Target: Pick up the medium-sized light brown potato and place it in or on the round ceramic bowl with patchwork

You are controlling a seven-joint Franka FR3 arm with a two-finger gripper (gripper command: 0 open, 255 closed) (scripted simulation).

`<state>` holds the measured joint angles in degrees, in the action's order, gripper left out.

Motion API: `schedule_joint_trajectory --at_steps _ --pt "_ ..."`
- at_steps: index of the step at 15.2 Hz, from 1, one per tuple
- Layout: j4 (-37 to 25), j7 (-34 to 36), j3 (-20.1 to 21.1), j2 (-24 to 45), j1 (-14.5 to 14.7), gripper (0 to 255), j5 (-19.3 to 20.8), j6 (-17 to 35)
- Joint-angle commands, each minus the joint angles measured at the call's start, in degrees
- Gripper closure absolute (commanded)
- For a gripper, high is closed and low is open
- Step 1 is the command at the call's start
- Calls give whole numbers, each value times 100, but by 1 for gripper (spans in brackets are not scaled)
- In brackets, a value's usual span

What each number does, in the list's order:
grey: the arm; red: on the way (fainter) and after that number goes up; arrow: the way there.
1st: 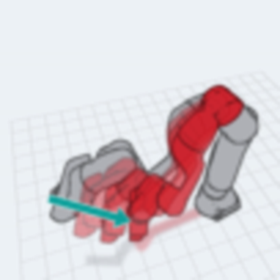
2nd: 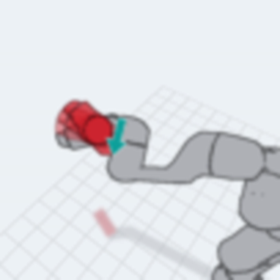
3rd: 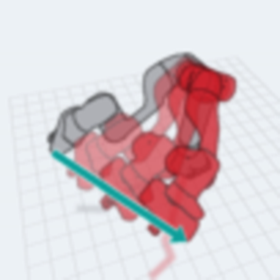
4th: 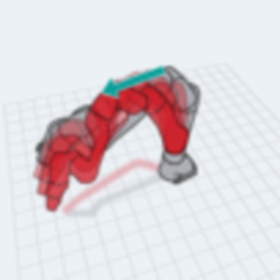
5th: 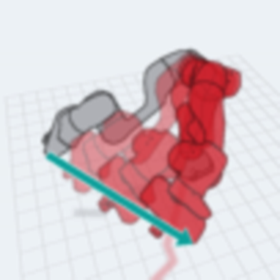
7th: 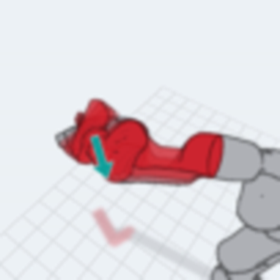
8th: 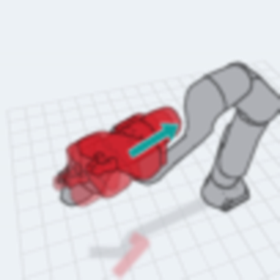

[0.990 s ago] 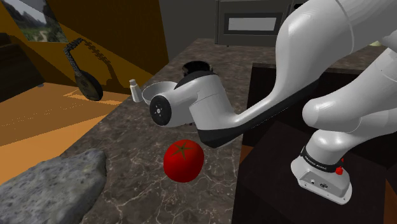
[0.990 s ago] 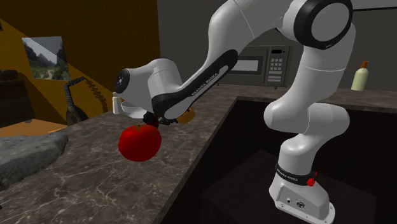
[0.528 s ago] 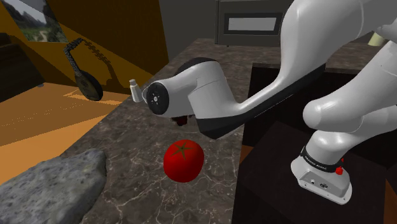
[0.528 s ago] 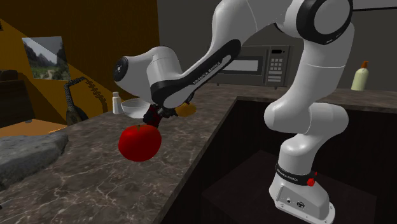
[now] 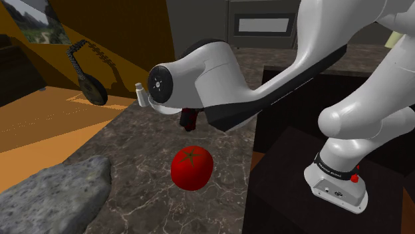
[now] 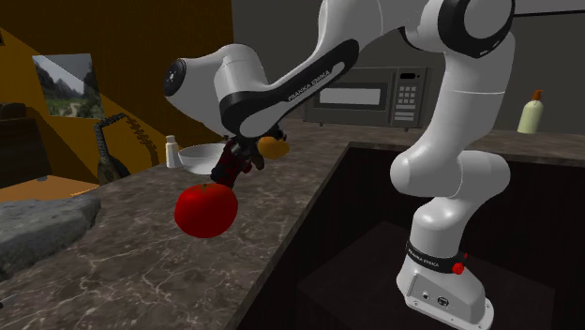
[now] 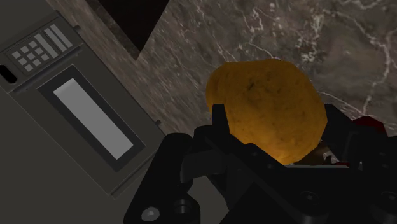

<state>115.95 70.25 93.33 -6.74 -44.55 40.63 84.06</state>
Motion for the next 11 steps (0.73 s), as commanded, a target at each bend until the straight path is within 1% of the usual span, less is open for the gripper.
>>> schedule_joint_trajectory --at_steps 1,2,3,4,6,7,11 --pt "-124 -14 -189 160 247 255 123 -200" --pt "-182 5 -359 279 469 255 207 -322" --pt "-239 10 -673 373 827 255 275 -430" --pt "-276 -92 -926 266 1037 255 214 -417" --pt "-367 -236 -1270 165 1341 255 166 -460" --pt "-405 -354 -1298 31 1309 255 86 -432" --pt "-601 -653 -1544 -180 1454 255 -12 -515"
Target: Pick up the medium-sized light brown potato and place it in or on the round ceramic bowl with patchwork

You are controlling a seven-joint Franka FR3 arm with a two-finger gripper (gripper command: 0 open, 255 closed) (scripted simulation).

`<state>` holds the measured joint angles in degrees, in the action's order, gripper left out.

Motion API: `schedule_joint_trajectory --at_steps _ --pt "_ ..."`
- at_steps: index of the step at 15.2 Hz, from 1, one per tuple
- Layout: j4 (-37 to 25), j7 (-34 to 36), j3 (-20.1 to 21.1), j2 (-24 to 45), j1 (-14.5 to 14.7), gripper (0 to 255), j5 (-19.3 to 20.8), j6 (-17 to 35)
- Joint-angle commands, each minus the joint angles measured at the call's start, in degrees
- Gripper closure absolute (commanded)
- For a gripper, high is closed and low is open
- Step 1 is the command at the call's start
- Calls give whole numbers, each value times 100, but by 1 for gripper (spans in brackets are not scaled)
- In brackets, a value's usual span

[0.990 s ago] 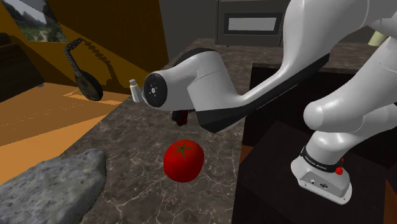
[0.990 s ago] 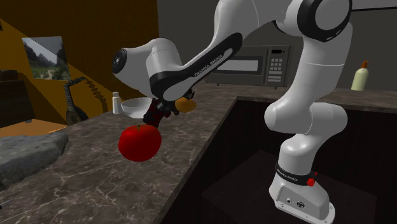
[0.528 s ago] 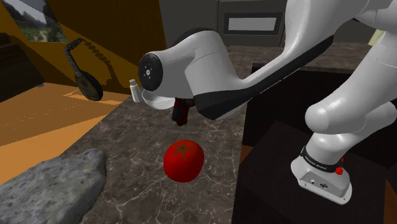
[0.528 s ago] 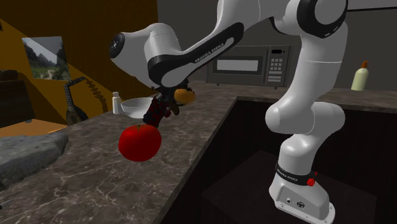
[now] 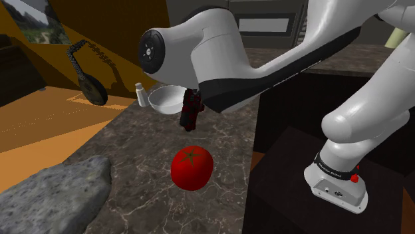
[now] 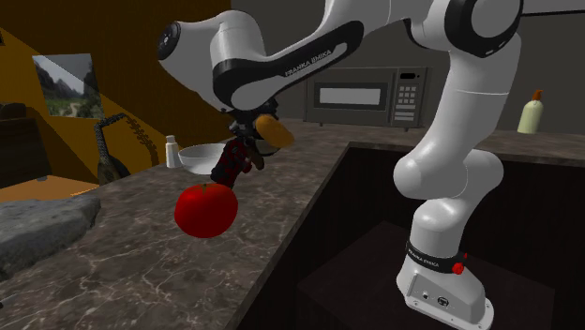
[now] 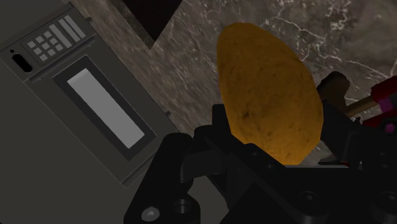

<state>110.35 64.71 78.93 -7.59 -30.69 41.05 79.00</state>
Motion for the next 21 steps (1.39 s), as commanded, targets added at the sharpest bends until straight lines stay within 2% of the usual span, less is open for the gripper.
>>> schedule_joint_trajectory --at_steps 1,7,8,12,14,21 --pt "-95 -166 -147 -134 91 255 -69 -38" --pt "-413 -501 -300 -272 159 255 -96 -235" --pt "-433 -536 -295 -171 58 255 27 -177" --pt "-612 -569 -91 483 -377 255 699 -127" --pt "-766 -514 6 1016 -453 255 1190 -266" --pt "-1459 -770 -658 2298 35 255 2489 -437"
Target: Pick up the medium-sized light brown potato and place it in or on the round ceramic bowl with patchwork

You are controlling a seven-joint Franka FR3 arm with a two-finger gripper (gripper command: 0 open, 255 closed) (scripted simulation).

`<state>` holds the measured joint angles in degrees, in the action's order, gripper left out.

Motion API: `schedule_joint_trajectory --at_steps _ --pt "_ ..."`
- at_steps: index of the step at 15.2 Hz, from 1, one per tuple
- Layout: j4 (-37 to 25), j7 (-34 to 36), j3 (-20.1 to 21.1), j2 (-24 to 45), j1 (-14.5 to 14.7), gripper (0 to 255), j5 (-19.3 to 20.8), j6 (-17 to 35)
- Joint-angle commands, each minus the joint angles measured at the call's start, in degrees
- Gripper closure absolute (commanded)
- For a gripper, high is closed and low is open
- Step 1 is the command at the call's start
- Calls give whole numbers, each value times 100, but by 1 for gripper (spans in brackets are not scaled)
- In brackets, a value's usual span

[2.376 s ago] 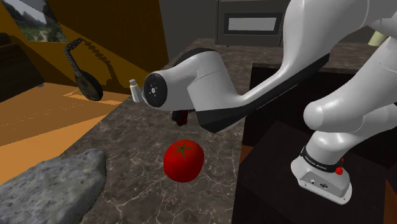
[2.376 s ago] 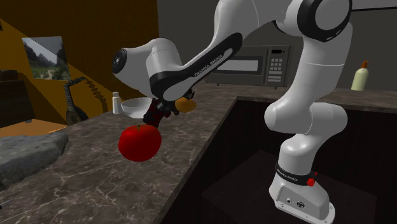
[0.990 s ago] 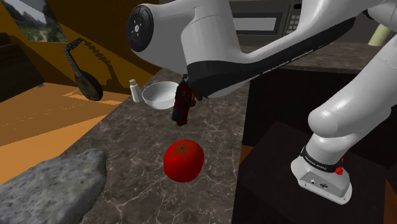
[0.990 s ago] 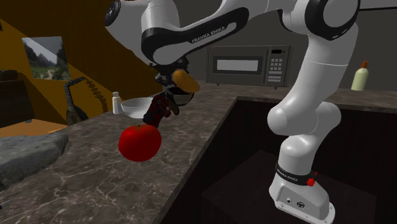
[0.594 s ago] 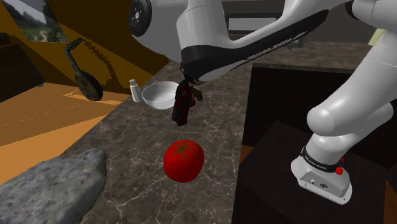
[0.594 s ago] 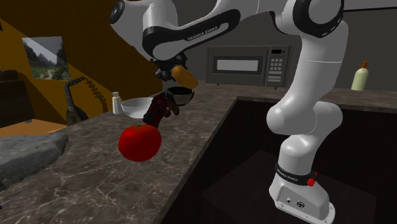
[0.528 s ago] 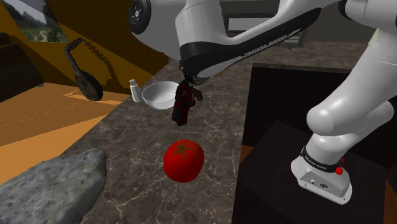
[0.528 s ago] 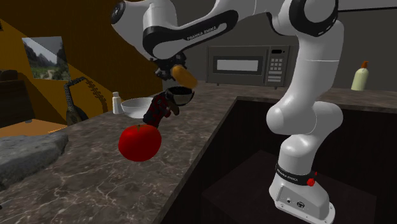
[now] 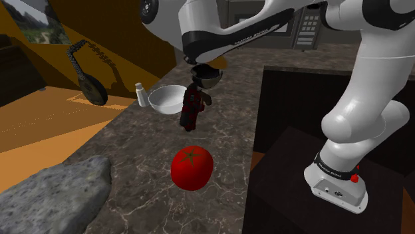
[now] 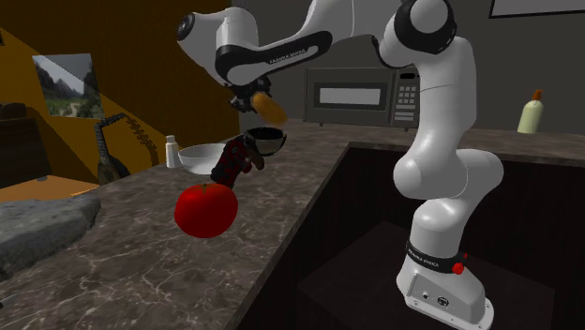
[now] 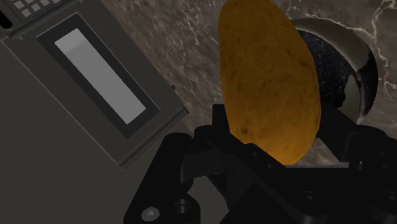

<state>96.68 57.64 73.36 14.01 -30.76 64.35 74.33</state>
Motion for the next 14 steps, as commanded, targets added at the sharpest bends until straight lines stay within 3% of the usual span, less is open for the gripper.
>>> schedule_joint_trajectory --at_steps 1,7,14 --pt "-217 -132 -203 285 109 255 315 31" --pt "-1186 -675 -845 1177 567 255 1220 90" --pt "-753 -288 -869 1246 455 255 1206 313"
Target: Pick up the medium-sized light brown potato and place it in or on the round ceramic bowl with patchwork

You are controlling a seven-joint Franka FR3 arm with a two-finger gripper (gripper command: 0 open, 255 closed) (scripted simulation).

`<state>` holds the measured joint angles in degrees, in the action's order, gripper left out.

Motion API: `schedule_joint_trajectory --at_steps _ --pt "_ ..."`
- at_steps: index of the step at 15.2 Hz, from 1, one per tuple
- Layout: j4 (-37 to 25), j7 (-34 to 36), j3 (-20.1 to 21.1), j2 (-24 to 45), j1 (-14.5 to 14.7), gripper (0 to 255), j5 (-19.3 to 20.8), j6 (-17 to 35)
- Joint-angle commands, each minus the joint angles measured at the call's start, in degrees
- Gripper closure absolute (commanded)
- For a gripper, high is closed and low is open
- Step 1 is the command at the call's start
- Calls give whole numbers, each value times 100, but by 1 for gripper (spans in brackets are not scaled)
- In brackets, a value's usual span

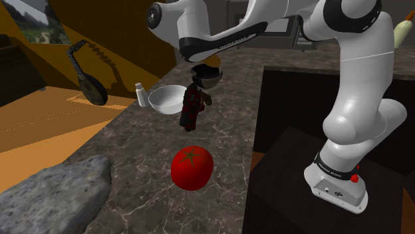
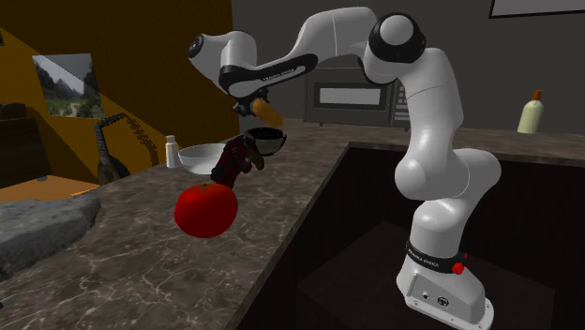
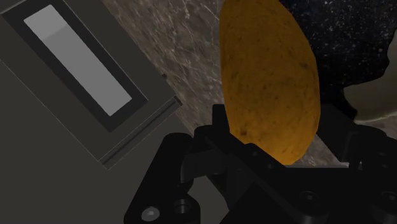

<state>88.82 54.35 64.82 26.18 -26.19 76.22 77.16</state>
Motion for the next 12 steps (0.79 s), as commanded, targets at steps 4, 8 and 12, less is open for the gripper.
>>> schedule_joint_trajectory --at_steps 4,8,12 --pt "247 256 -43 95 -35 255 41 139" --pt "440 467 -85 180 -47 255 81 238" --pt "463 493 -91 192 -47 255 87 250"
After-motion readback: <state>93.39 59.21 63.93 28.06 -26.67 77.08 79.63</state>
